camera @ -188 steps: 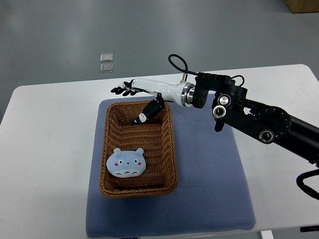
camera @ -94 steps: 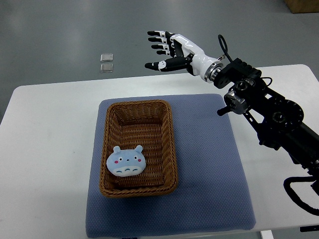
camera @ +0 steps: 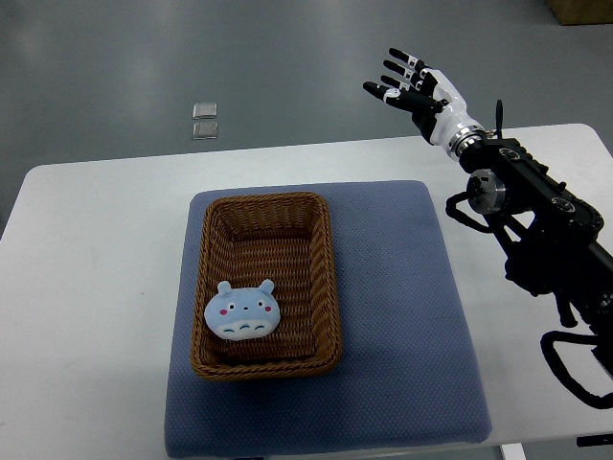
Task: Place blue toy in brown basket
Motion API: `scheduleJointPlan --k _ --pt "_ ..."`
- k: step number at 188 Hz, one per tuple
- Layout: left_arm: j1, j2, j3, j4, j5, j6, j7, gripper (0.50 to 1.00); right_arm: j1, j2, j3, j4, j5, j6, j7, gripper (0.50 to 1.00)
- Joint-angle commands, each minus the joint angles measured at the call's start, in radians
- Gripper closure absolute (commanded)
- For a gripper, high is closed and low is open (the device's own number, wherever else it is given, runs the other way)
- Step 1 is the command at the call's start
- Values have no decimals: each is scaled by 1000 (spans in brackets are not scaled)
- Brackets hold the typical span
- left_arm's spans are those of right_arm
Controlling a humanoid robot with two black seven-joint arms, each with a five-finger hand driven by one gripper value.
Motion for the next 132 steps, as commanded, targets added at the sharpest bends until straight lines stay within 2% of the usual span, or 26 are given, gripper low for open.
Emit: scheduleJointPlan --k 1,23,40,50,83,132 --pt "0 0 0 0 -1 0 0 500 -13 -6 -1 -16 83 20 10 609" --pt "0 0 0 0 -1 0 0 500 -36 -6 -1 -19 164 76 24 607" --pt "0 0 0 0 -1 0 0 500 -56 -5 -3 -29 164 112 122 609" --pt "0 0 0 0 1 0 0 500 -59 -5 -6 -42 164 123 157 609" --pt "0 0 0 0 1 0 0 500 -82 -3 -10 -75 163 143 171 607" --pt "0 0 0 0 -1 0 0 500 -109 11 -1 -100 166 113 177 605"
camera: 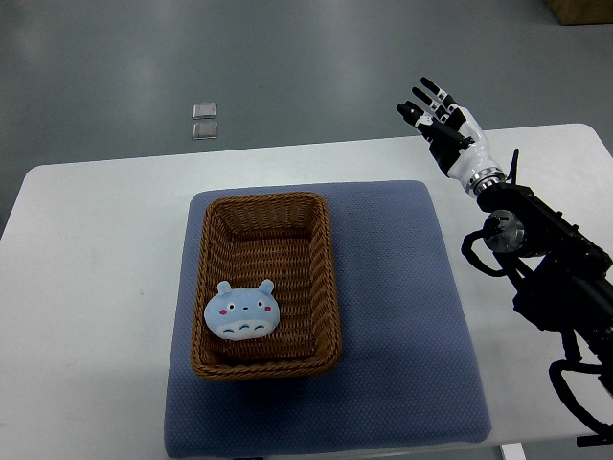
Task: Place blue toy in brown basket
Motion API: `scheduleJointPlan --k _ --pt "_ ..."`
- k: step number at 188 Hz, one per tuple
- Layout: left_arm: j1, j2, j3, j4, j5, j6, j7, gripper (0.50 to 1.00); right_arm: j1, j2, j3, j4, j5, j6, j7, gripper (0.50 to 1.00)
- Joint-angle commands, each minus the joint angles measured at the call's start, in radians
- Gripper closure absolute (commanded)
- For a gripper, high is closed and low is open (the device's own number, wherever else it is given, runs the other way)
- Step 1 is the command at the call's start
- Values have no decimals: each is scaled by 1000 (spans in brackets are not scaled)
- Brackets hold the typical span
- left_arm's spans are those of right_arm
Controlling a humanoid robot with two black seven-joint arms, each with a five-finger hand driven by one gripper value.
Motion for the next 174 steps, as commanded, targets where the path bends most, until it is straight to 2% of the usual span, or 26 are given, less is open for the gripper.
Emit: scheduleJointPlan --k 1,42,174 --pt "0 0 0 0 -1 0 0 500 -9 8 9 -3 3 -17 1 605" --pt "0 0 0 0 1 0 -1 500 -12 14 9 -1 130 17 -16 603" --pt "0 0 0 2 1 0 -1 500 -18 18 -20 7 132 0 7 591"
